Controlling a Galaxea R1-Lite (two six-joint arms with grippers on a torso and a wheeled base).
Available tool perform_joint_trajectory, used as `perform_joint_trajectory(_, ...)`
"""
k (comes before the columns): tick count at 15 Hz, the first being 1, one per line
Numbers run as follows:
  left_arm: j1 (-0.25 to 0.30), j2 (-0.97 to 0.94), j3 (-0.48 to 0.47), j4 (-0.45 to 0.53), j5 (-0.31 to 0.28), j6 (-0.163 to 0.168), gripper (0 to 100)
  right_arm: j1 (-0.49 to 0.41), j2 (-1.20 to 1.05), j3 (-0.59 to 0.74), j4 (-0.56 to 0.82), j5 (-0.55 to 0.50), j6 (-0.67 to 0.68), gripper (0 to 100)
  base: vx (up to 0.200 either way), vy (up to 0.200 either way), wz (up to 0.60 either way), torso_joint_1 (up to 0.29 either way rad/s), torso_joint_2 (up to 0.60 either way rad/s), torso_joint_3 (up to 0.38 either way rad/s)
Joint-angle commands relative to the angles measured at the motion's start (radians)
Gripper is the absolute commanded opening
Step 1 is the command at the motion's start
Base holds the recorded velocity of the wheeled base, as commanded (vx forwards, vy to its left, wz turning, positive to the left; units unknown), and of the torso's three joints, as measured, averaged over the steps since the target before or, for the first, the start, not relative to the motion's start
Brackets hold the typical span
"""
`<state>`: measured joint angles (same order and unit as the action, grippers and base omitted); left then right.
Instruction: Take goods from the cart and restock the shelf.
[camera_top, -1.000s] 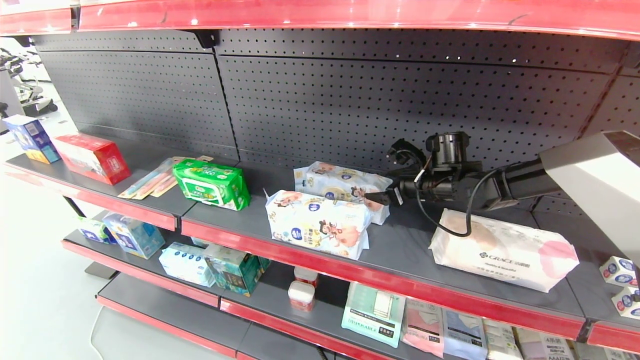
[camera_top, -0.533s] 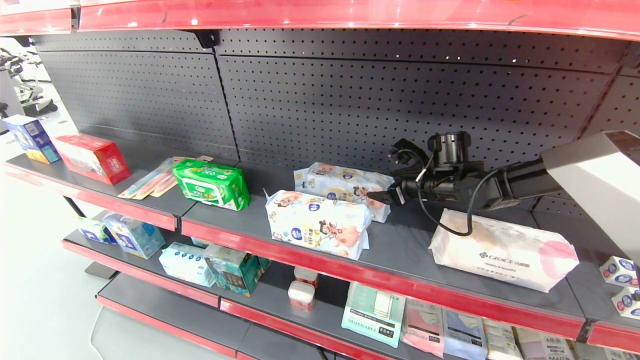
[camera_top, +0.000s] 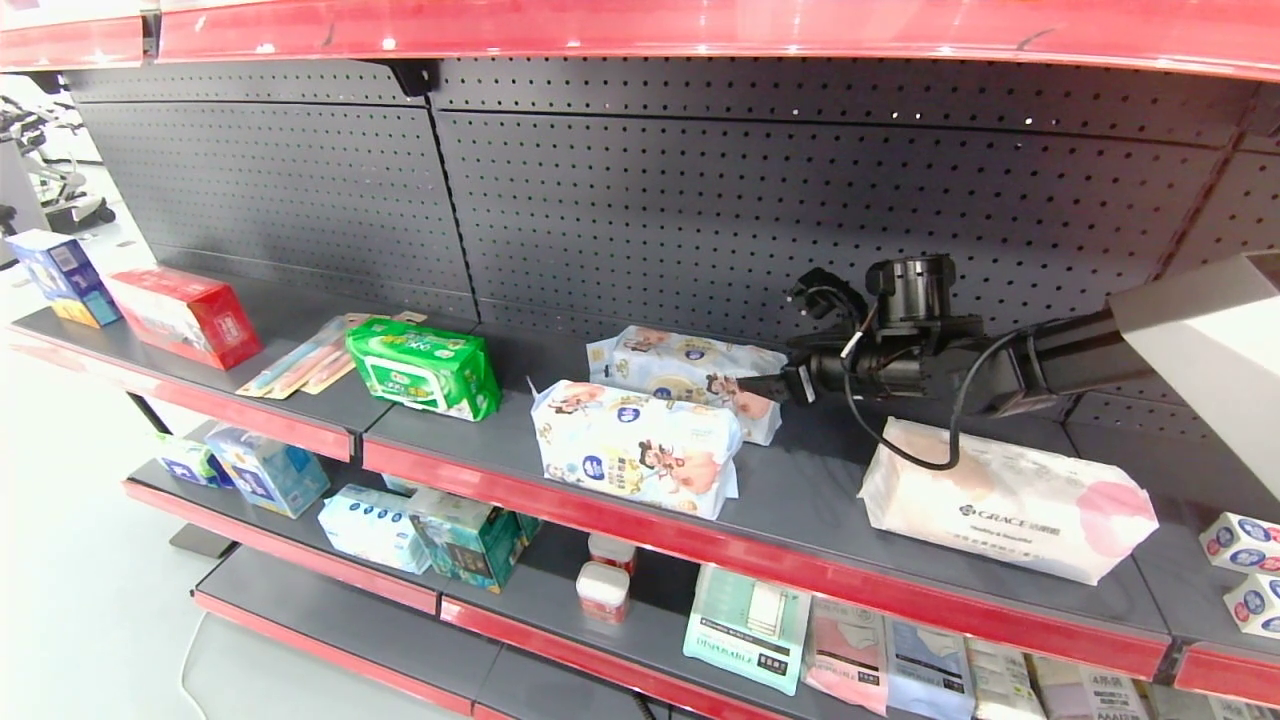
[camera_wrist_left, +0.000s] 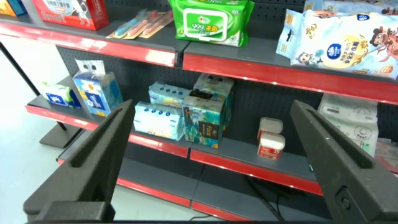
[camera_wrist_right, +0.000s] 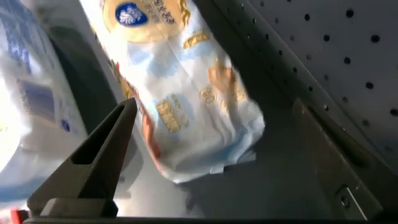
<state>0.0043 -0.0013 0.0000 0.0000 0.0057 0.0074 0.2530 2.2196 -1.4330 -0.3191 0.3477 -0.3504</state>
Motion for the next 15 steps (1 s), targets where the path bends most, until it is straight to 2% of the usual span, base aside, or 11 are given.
perform_joint_trajectory(1,0.0,0.001,0.0,0.0,0.0,0.0,100,-0.006,-0.038,0.042,0.0,-0.001,0.001,100,0.0,0.0,0.0,0.0,0.0,0.0)
perform_joint_trajectory(3,0.0,0.001,0.0,0.0,0.0,0.0,100,-0.006,-0.098,0.109,0.0,0.002,0.042,100,0.0,0.0,0.0,0.0,0.0,0.0)
perform_joint_trajectory(6,0.0,0.001,0.0,0.0,0.0,0.0,100,-0.015,-0.17,0.131,-0.001,-0.003,0.146,100,0.0,0.0,0.0,0.0,0.0,0.0)
perform_joint_trajectory(8,0.0,0.001,0.0,0.0,0.0,0.0,100,-0.034,-0.212,0.148,0.0,-0.003,0.166,100,0.0,0.0,0.0,0.0,0.0,0.0)
perform_joint_trajectory(15,0.0,0.001,0.0,0.0,0.0,0.0,100,-0.047,-0.512,0.424,-0.008,-0.039,0.275,100,0.0,0.0,0.0,0.0,0.0,0.0)
